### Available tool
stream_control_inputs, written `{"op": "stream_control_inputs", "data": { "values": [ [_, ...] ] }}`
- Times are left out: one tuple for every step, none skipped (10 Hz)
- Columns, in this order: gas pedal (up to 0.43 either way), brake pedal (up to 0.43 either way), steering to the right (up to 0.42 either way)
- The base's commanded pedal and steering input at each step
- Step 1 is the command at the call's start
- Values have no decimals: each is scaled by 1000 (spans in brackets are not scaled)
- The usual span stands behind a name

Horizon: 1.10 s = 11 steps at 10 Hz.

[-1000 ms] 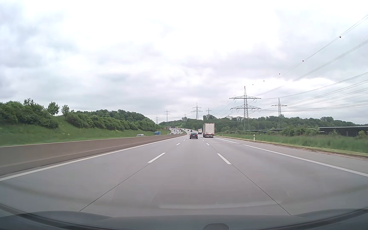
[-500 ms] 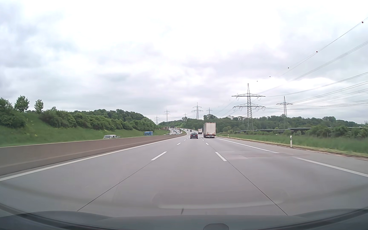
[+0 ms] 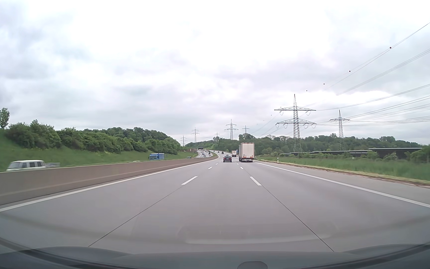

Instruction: Follow the waypoints while adhering to traffic rules and regulations

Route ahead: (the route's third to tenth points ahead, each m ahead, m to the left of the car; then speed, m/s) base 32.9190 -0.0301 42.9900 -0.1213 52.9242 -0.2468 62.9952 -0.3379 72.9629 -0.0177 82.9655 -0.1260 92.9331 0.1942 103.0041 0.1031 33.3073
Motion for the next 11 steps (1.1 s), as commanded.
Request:
{"op": "stream_control_inputs", "data": {
  "values": [
    [350,0,-2],
    [358,0,-2],
    [358,0,-1],
    [358,0,-1],
    [358,0,-1],
    [358,0,-2],
    [358,0,-1],
    [358,0,-1],
    [358,0,-2],
    [358,0,-1],
    [358,0,-1]
  ]
}}
